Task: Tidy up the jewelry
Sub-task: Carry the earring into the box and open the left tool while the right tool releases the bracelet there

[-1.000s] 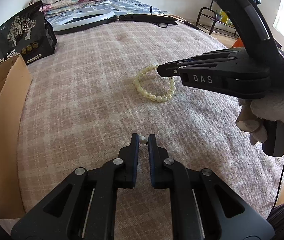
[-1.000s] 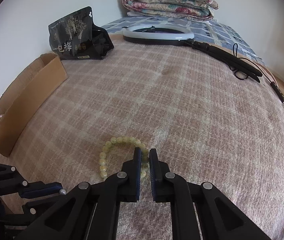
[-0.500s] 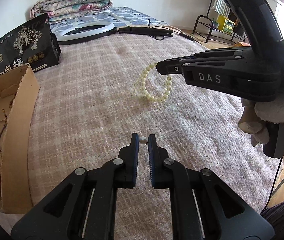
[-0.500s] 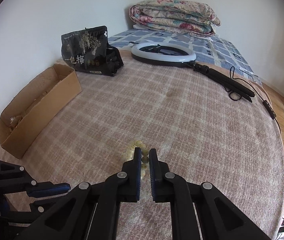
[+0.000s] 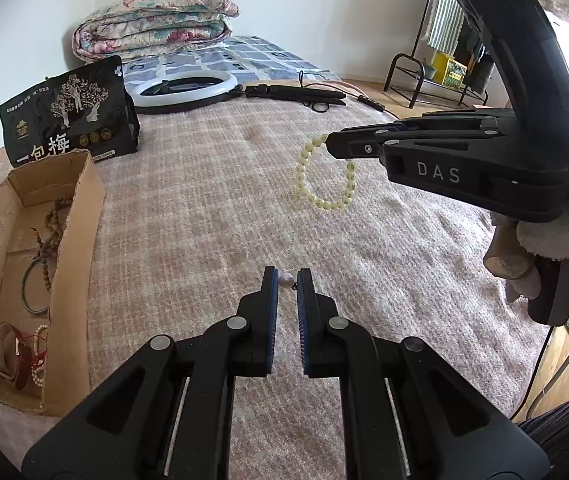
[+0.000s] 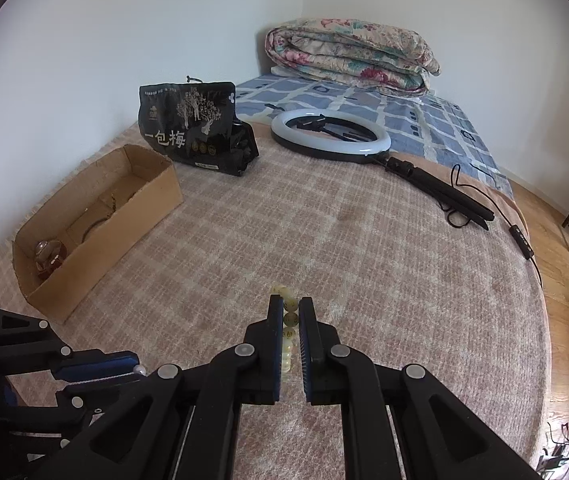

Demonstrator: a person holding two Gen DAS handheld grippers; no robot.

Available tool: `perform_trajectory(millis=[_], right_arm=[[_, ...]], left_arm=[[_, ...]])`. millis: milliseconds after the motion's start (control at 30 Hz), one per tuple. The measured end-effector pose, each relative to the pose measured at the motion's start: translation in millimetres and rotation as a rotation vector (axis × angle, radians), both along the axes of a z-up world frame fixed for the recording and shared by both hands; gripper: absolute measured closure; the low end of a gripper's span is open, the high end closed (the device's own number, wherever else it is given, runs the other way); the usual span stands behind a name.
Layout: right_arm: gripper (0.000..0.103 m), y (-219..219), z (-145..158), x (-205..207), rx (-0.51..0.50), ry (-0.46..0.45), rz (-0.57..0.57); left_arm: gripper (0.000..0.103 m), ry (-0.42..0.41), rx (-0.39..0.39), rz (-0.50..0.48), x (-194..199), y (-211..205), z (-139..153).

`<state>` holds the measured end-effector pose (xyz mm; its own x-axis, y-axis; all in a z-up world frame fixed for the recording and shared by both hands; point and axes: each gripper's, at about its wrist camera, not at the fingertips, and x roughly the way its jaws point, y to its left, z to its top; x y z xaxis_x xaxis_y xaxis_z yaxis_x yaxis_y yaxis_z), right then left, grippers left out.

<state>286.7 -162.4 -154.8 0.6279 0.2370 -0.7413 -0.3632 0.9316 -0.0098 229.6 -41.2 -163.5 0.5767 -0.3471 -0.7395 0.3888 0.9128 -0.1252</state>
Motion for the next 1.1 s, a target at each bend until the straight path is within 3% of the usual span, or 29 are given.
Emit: perform_trajectory(millis=[567, 1100], right_arm=[[0.098, 38, 59, -14, 0.067, -0.096, -0.009], [0.098, 112, 71, -3, 0.104, -0.118, 0.079]], left_arm=[[0.095, -0.105, -0.03, 0.07, -28, 58, 45], [0.095, -0.134, -0.034, 0.19, -38, 126, 56]])
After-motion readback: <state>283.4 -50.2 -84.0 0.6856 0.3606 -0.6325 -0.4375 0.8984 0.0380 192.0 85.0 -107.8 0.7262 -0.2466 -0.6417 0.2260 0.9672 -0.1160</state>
